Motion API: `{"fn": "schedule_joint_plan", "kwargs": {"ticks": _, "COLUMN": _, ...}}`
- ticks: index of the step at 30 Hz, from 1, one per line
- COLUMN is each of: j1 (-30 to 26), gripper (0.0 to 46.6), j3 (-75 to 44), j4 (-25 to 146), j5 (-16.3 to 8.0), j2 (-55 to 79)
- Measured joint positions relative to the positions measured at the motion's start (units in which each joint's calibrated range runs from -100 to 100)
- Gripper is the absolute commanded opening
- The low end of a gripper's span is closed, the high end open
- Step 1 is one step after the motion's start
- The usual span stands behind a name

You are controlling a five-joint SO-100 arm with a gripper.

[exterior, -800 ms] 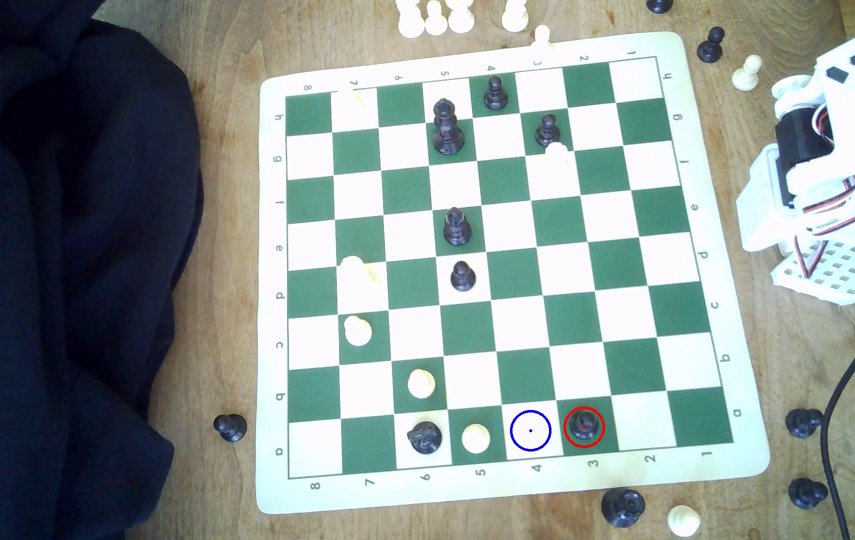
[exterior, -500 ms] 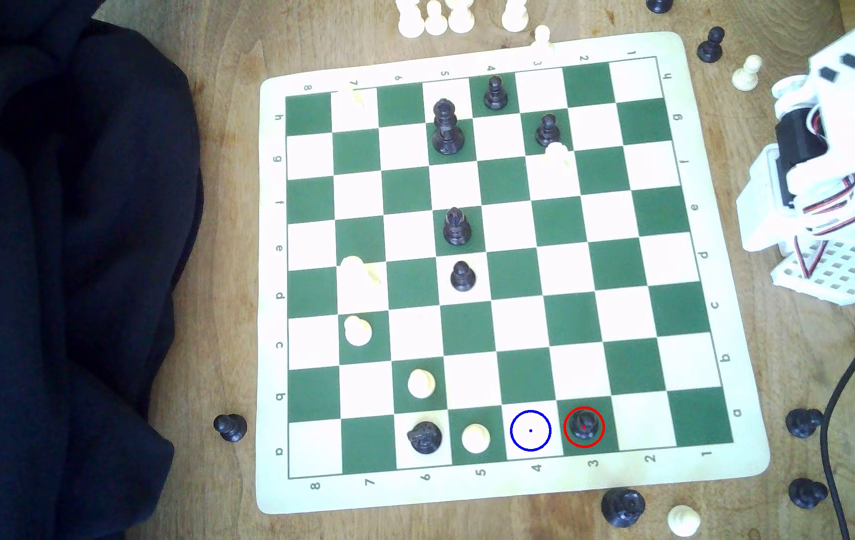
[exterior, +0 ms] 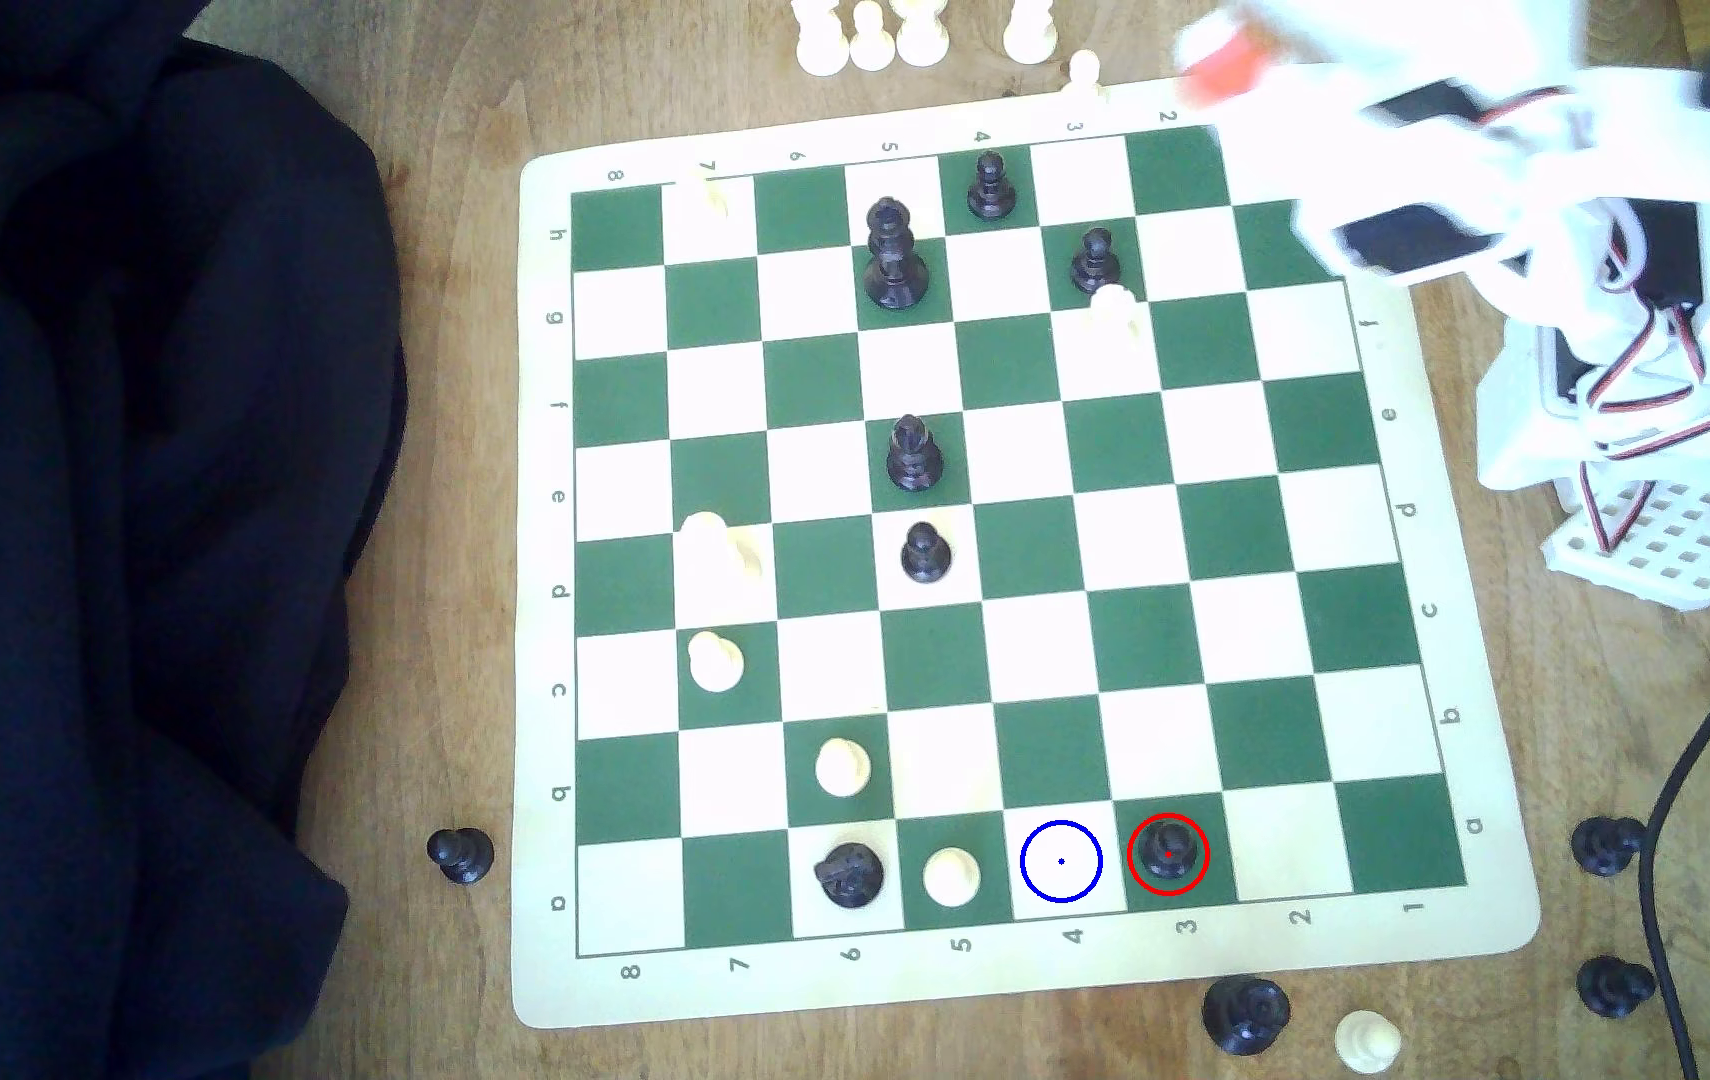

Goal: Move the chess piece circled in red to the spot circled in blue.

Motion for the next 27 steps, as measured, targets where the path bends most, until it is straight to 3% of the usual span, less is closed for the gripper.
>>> {"fn": "schedule_joint_plan", "kwargs": {"ticks": 4, "j1": 0.1, "gripper": 20.7, "j3": -8.3, "j4": 23.9, "j5": 0.0, "j2": 2.1}}
{"fn": "schedule_joint_plan", "kwargs": {"ticks": 5, "j1": -0.7, "gripper": 24.0, "j3": -10.8, "j4": 28.0, "j5": -0.1, "j2": 3.6}}
{"fn": "schedule_joint_plan", "kwargs": {"ticks": 10, "j1": -8.3, "gripper": 30.5, "j3": -27.9, "j4": 49.6, "j5": -0.2, "j2": 15.3}}
{"fn": "schedule_joint_plan", "kwargs": {"ticks": 14, "j1": -15.6, "gripper": 32.3, "j3": -40.7, "j4": 66.1, "j5": -1.4, "j2": 25.0}}
{"fn": "schedule_joint_plan", "kwargs": {"ticks": 22, "j1": -25.1, "gripper": 26.8, "j3": -52.1, "j4": 77.2, "j5": -2.8, "j2": 41.6}}
{"fn": "schedule_joint_plan", "kwargs": {"ticks": 27, "j1": -31.0, "gripper": 18.6, "j3": -52.4, "j4": 77.2, "j5": -4.9, "j2": 49.4}}
